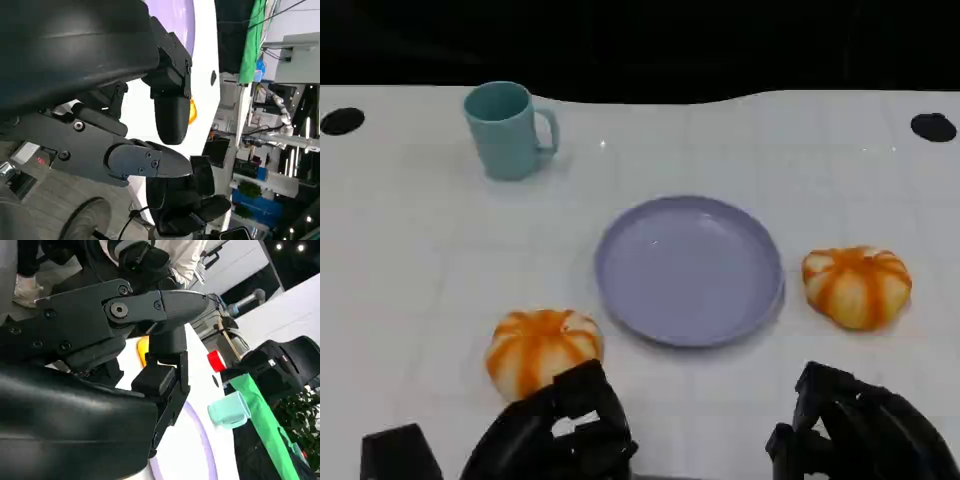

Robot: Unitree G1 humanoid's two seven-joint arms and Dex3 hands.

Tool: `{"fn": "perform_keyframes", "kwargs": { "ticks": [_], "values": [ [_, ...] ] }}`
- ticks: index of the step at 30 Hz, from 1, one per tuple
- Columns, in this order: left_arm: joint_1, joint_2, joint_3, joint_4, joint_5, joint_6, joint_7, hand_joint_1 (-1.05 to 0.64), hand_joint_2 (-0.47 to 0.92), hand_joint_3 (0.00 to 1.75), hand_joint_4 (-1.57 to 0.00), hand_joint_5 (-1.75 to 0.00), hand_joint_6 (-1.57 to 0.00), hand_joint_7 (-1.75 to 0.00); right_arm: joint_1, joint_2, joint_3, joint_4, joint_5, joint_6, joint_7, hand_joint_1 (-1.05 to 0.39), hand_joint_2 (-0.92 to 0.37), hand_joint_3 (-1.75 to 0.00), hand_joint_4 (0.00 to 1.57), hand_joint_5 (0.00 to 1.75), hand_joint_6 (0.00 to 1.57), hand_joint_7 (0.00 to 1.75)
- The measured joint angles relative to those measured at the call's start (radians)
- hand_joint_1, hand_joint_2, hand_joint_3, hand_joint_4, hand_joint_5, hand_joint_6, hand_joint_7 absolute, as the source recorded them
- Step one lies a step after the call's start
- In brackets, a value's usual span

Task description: Grasp the bread from the table and place it into the plate.

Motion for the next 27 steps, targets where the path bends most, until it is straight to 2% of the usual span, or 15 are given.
{"fn": "perform_keyframes", "kwargs": {
  "ticks": [14, 22, 25, 27],
  "values": [
    [0.001, 0.000, -0.002, -0.002, 0.000, 0.000, 0.000, -0.58, 0.92, 0.26, -0.72, -1.75, -0.48, -1.75, -0.001, 0.000, -0.005, 0.004, 0.004, 0.000, 0.009, -0.72, -0.92, -0.22, 0.87, 1.60, 0.79, 1.34],
    [0.003, 0.003, 0.003, -0.010, -0.001, 0.001, 0.000, -0.59, 0.92, 0.23, -0.67, -1.75, -0.43, -1.74, -0.001, 0.001, -0.004, 0.004, 0.004, 0.000, 0.006, -0.71, -0.92, -0.23, 0.88, 1.60, 0.78, 1.35],
    [0.003, 0.009, 0.006, -0.019, 0.008, 0.001, 0.003, -0.63, 0.92, 0.24, -0.60, -1.75, -0.39, -1.68, -0.002, 0.004, -0.002, 0.004, 0.003, 0.000, 0.006, -0.72, -0.92, -0.24, 0.88, 1.61, 0.79, 1.38],
    [0.001, 0.018, 0.007, -0.029, 0.042, -0.008, 0.017, -0.64, 0.92, 0.23, -0.55, -1.75, -0.39, -1.58, -0.005, 0.004, -0.001, 0.004, 0.000, 0.000, 0.006, -0.72, -0.92, -0.24, 0.88, 1.61, 0.78, 1.38]
  ]
}}
